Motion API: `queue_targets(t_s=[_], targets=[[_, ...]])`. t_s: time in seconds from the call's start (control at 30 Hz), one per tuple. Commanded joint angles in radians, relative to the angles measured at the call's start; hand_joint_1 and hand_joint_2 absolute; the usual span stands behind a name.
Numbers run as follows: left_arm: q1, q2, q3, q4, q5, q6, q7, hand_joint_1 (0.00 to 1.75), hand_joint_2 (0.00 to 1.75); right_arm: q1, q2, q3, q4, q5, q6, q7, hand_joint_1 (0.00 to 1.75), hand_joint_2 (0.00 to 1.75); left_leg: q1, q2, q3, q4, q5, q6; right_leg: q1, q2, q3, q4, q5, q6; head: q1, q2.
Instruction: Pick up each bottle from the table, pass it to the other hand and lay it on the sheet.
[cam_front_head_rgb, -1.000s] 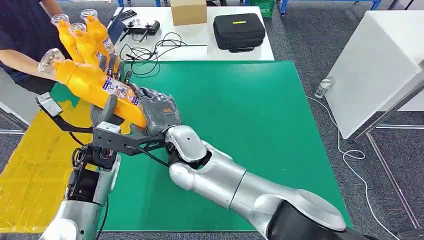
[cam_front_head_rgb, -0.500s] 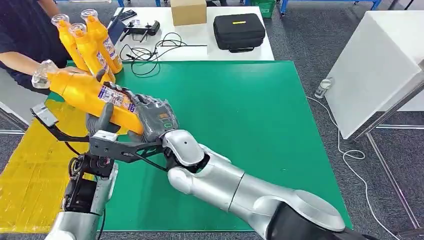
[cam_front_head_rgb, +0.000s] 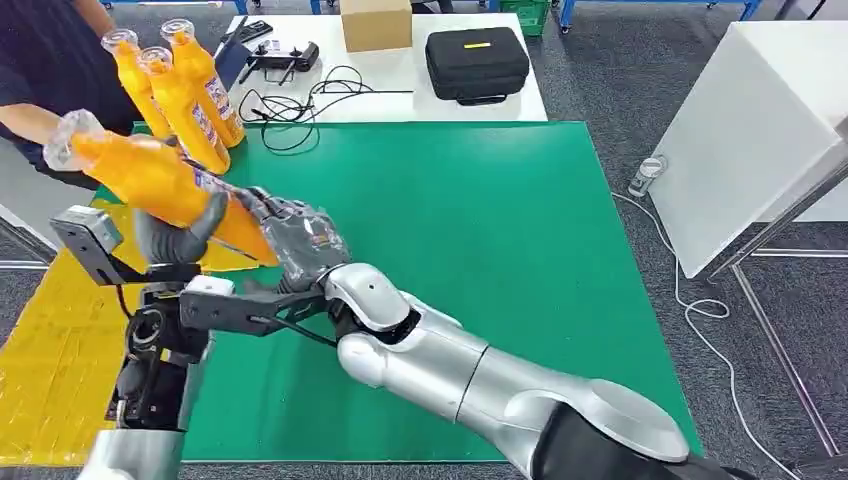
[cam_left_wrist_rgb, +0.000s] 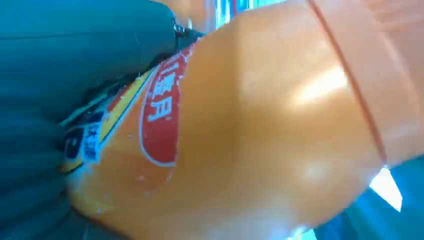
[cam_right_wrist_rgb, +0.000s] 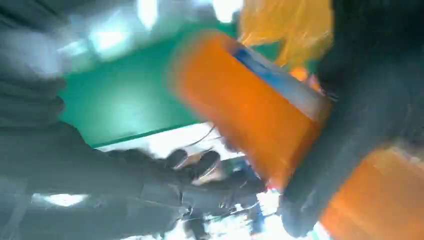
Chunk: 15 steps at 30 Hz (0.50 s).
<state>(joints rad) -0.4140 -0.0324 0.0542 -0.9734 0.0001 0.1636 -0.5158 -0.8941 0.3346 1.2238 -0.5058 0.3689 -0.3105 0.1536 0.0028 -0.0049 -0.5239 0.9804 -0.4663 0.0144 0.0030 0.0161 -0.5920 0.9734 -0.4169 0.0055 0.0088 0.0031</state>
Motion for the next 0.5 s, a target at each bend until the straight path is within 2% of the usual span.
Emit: queue_targets(t_s=[0.03, 0.07, 0.17, 0.3, 0.43, 0.5], targets=[[-0.218, 0.158, 0.105, 0.452, -0.473, 0.458, 0.013, 1.75, 1.75, -0.069, -0.035, -0.336, 0.058, 0.067, -0.040, -0.111, 0.00, 0.00, 0.001, -0.003, 0.000, 0.001, 0.000, -0.002, 0.001, -0.005, 0.001, 0.002, -0.001, 0.000, 0.000, 0.000], [-0.239, 0.176, 0.087, 0.511, -0.566, 0.522, 0.038, 1.75, 1.75, -0.062, -0.059, -0.408, 0.018, 0.095, -0.022, -0.120, 0.00, 0.00, 0.002, -0.006, 0.000, 0.001, 0.001, -0.002, 0.003, -0.006, 0.001, 0.001, -0.001, 0.000, 0.000, 0.000], [-0.249, 0.179, 0.099, 0.534, -0.616, 0.535, 0.044, 1.75, 1.75, -0.051, -0.070, -0.471, -0.010, 0.133, 0.000, -0.128, 0.00, 0.00, 0.002, -0.006, -0.001, 0.001, 0.002, -0.003, 0.003, -0.006, 0.001, 0.001, 0.000, 0.001, 0.000, 0.000], [-0.271, 0.184, 0.099, 0.582, -0.938, 0.535, 0.230, 1.75, 1.75, -0.042, -0.102, -0.599, -0.057, 0.162, 0.032, -0.145, 0.00, 0.00, 0.002, -0.006, -0.001, 0.001, 0.002, -0.003, 0.002, -0.005, 0.001, 0.001, 0.000, 0.000, 0.001, 0.000], [-0.282, 0.178, 0.062, 0.660, -1.076, 0.535, 0.296, 1.75, 1.75, -0.025, -0.130, -0.673, -0.096, 0.183, 0.057, -0.159, 0.00, 0.00, 0.002, -0.009, 0.000, 0.001, 0.001, -0.003, 0.003, -0.009, 0.004, 0.000, 0.000, -0.001, 0.001, 0.000], [-0.278, 0.174, 0.044, 0.685, -1.104, 0.534, 0.305, 1.75, 1.75, -0.014, -0.141, -0.698, -0.117, 0.188, 0.063, -0.165, 0.00, 0.00, 0.001, -0.007, 0.000, 0.000, 0.002, -0.003, 0.002, -0.007, 0.003, -0.001, 0.001, -0.002, 0.001, 0.000]])
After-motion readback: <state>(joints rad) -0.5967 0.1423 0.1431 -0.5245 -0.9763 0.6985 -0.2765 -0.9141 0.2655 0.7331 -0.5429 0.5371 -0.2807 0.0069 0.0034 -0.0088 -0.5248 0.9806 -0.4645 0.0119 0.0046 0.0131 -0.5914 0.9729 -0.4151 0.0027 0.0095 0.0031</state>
